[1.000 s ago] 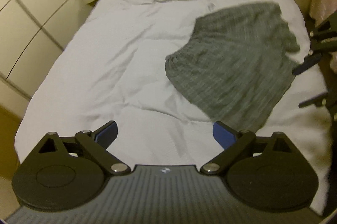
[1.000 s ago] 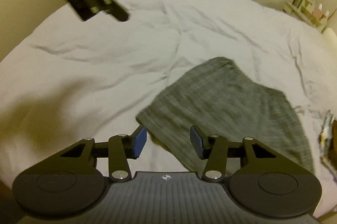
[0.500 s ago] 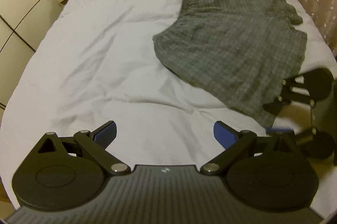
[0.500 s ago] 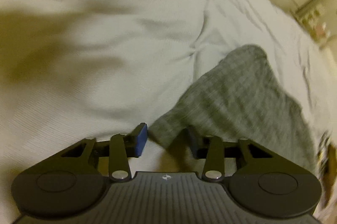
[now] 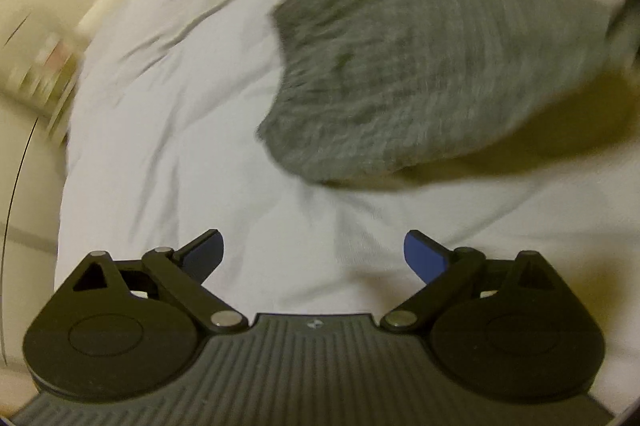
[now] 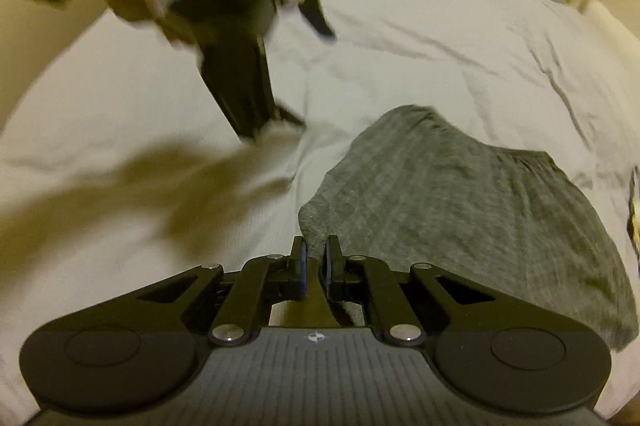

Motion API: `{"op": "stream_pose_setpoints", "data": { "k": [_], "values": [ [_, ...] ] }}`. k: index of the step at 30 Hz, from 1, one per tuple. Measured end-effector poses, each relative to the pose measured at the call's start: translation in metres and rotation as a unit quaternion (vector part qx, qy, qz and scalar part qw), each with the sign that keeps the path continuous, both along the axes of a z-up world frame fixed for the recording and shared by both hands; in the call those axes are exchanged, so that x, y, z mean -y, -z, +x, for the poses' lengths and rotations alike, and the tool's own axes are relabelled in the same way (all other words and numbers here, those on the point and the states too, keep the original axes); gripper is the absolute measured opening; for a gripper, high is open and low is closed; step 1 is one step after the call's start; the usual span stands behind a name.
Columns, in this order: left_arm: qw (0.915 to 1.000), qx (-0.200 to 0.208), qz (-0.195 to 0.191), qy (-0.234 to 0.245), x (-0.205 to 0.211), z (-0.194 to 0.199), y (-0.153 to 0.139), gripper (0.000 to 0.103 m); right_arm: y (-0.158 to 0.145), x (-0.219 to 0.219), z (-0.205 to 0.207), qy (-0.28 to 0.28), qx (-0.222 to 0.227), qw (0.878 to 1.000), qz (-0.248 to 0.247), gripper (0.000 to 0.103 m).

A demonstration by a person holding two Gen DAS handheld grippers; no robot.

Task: Fold clothes
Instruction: 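Grasp the shorts waistband with the right gripper while the left gripper grasps the other waistband end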

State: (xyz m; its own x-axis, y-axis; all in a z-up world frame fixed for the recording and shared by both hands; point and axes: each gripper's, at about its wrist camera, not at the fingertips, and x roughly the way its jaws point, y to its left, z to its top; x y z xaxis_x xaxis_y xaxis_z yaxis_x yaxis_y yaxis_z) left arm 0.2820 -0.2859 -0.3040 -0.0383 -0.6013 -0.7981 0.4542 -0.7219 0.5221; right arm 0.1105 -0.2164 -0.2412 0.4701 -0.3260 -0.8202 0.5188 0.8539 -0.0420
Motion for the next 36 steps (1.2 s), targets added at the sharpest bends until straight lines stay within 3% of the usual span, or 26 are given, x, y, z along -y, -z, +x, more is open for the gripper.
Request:
{"op": "stream_pose_setpoints", "data": {
  "k": [2, 6, 9, 11, 12, 18, 23, 28, 31, 36],
  "values": [
    [0.9990, 0.018, -0.002, 0.041, 0.015, -0.007, 0.016, 0.082, -0.008, 0.001, -0.006, 0.007, 0.012, 1.000, 0.005, 0.008],
    [0.9909, 0.054, -0.007, 0.123, 0.046, -0.022, 0.047, 0.072, -0.016, 0.002, -0.015, 0.023, 0.024, 0.999, 0.020, 0.008],
    [0.9796, 0.083, -0.009, 0.183, 0.057, -0.032, 0.059, 0.039, -0.019, 0.005, -0.020, 0.030, 0.029, 0.999, 0.029, 0.008],
    [0.9745, 0.097, 0.002, 0.202, 0.063, -0.037, 0.059, 0.010, -0.021, 0.008, -0.022, 0.034, 0.032, 0.998, 0.037, 0.008],
    [0.9732, 0.102, 0.005, 0.206, 0.065, -0.039, 0.057, 0.007, -0.023, 0.010, -0.024, 0.038, 0.036, 0.998, 0.042, 0.008],
    [0.9776, 0.098, -0.017, 0.186, 0.083, -0.052, 0.008, 0.006, -0.059, 0.029, -0.058, 0.082, 0.105, 0.989, 0.072, 0.008],
    [0.9786, 0.110, 0.008, 0.174, 0.120, -0.092, -0.023, 0.006, -0.090, 0.066, -0.119, 0.140, 0.132, 0.979, 0.068, 0.008],
    [0.9787, 0.121, 0.034, 0.162, 0.157, -0.133, -0.054, 0.006, -0.093, 0.124, -0.187, 0.165, 0.142, 0.975, 0.053, 0.004],
    [0.9789, 0.124, 0.055, 0.153, 0.188, -0.165, -0.051, 0.006, -0.079, 0.167, -0.228, 0.180, 0.146, 0.971, 0.062, 0.003],
    [0.9750, 0.129, 0.103, 0.149, 0.245, -0.221, -0.016, 0.006, -0.039, 0.242, -0.281, 0.191, 0.133, 0.968, 0.096, 0.003]
  ]
}}
